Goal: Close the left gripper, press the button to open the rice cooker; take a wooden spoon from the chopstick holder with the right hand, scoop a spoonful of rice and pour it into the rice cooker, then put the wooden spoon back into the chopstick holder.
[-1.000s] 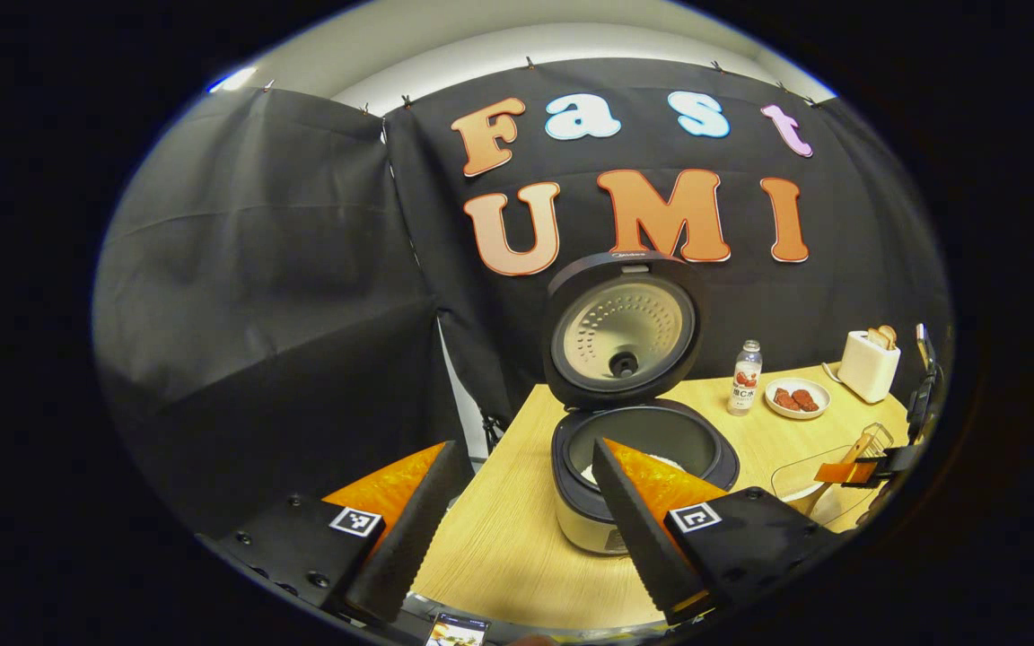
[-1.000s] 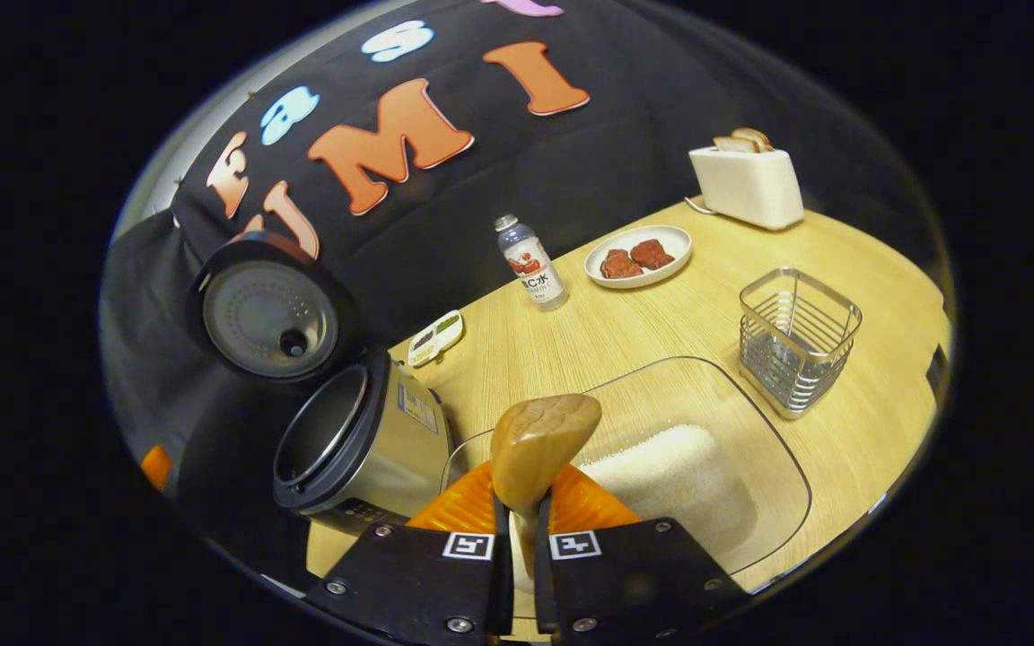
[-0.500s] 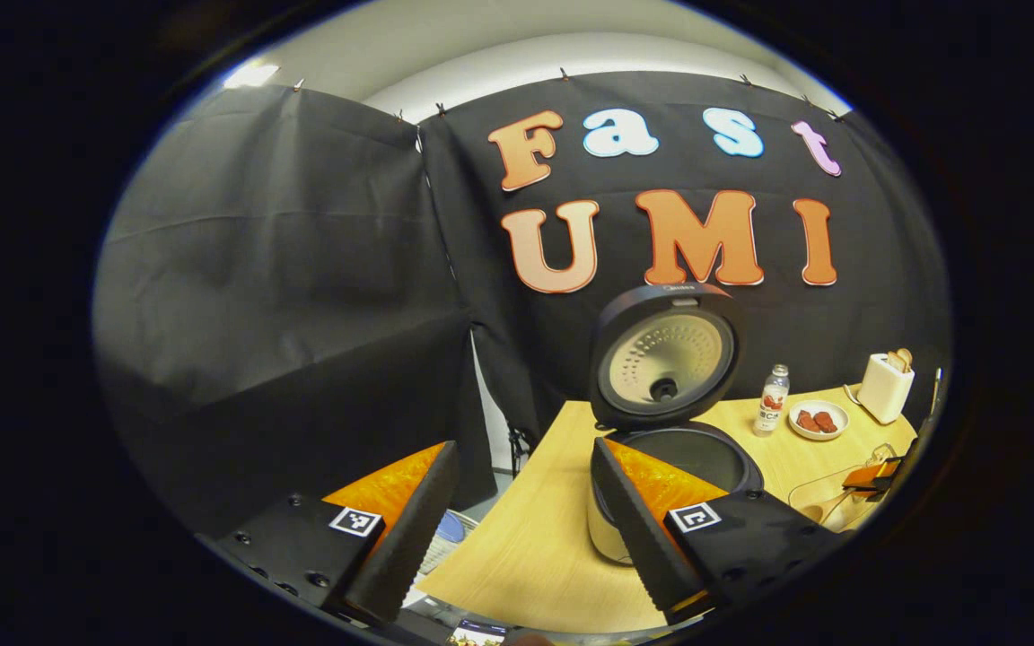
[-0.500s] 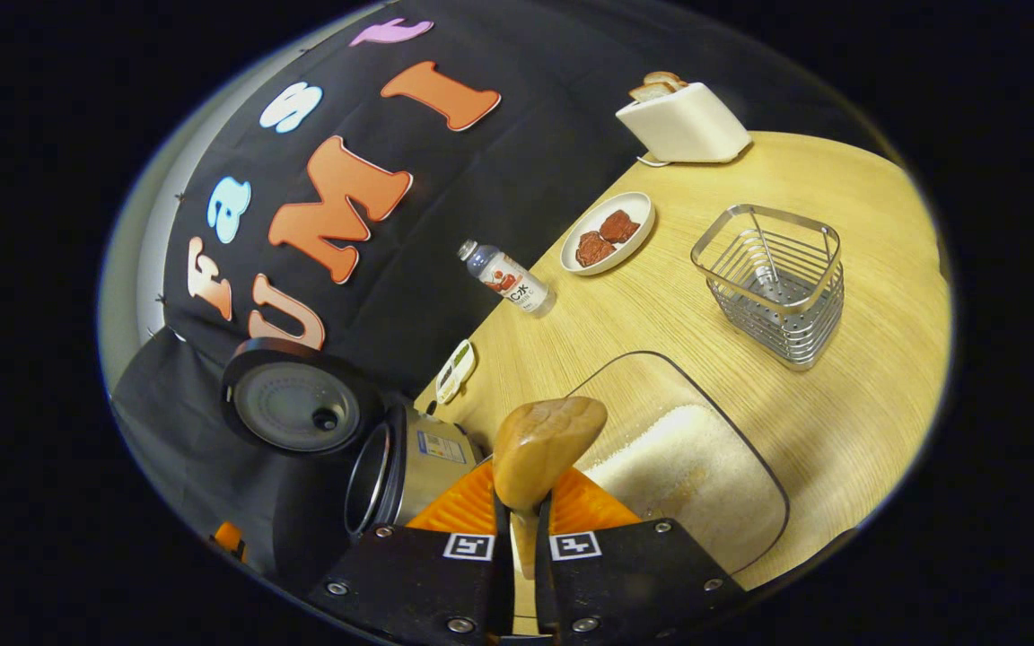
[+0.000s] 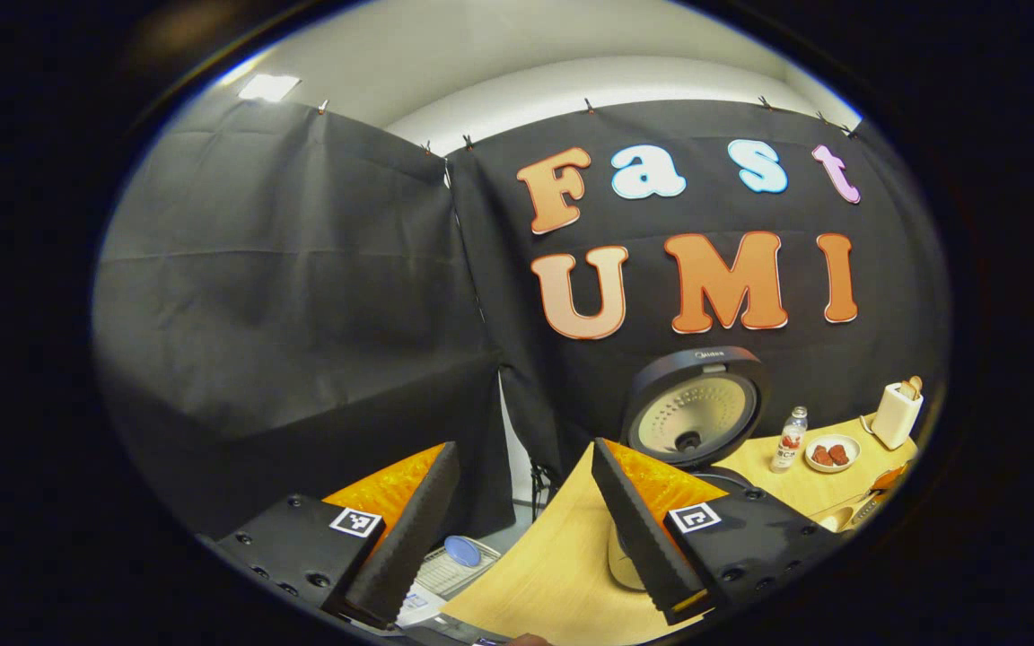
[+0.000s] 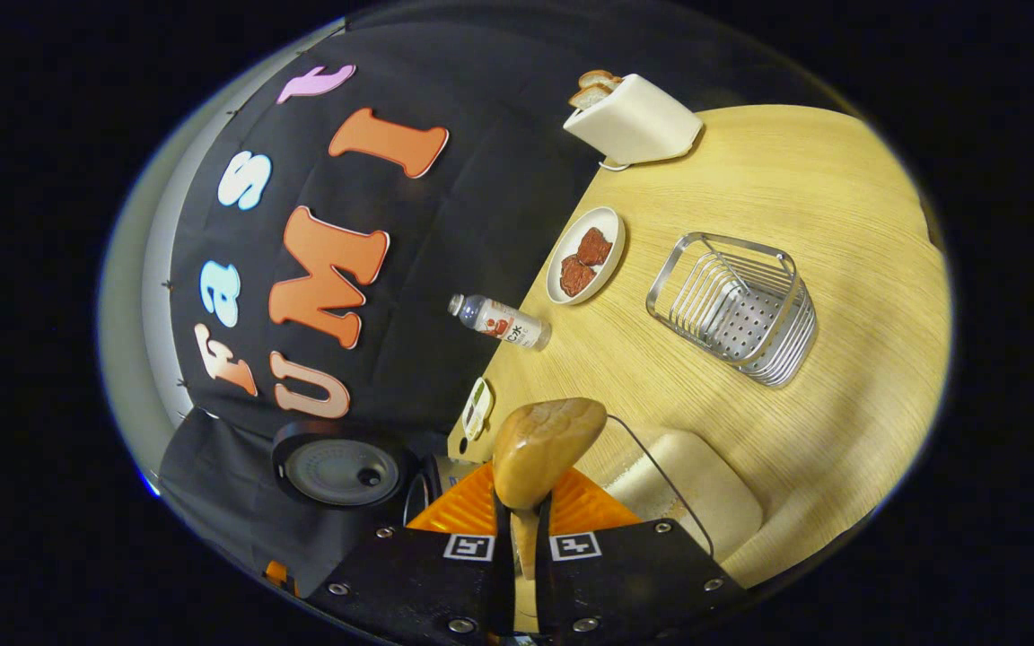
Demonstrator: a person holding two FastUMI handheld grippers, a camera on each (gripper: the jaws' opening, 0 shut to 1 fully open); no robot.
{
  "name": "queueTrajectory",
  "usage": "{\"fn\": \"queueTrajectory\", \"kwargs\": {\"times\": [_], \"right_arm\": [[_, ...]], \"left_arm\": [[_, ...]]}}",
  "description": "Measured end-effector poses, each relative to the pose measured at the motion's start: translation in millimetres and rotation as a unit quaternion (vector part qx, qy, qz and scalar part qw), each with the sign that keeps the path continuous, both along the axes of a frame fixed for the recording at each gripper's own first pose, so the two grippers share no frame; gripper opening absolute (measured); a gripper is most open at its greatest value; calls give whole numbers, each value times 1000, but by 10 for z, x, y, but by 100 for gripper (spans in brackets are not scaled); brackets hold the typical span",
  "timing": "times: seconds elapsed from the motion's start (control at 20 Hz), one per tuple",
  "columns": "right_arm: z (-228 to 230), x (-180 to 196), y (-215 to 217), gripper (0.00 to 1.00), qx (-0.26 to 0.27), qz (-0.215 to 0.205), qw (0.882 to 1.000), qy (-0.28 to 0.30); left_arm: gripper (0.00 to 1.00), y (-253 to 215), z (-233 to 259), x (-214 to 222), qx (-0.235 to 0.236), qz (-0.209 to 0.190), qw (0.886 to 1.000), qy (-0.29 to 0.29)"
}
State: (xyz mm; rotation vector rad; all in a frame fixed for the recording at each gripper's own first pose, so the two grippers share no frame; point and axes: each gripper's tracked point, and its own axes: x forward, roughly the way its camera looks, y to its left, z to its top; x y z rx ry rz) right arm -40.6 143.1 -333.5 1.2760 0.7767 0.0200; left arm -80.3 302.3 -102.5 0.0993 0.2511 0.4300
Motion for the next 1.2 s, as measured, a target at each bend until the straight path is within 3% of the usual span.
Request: {"fn": "queueTrajectory", "kwargs": {"times": [0.15,0.2,0.3,0.35,0.5,0.8,1.2], "right_arm": [[140,87,-47,8,48,-13,999,-1],[186,105,-54,8,66,-19,998,-2],[256,190,-78,8,90,-32,995,-3],[288,218,-87,8,98,-36,995,-4],[451,316,-42,8,118,-40,992,-9],[941,582,351,8,152,-17,987,-37],[1219,919,1319,8,177,49,982,-48]], "left_arm": [[94,110,276,-36,17,3,1000,-19],[100,158,367,-54,25,5,999,-26],[100,219,474,-80,37,9,999,-35],[94,246,495,-93,40,12,998,-37],[94,281,499,-151,29,16,999,-42],[94,457,573,-260,26,26,998,-53],[98,709,533,-407,23,41,998,-51]]}}
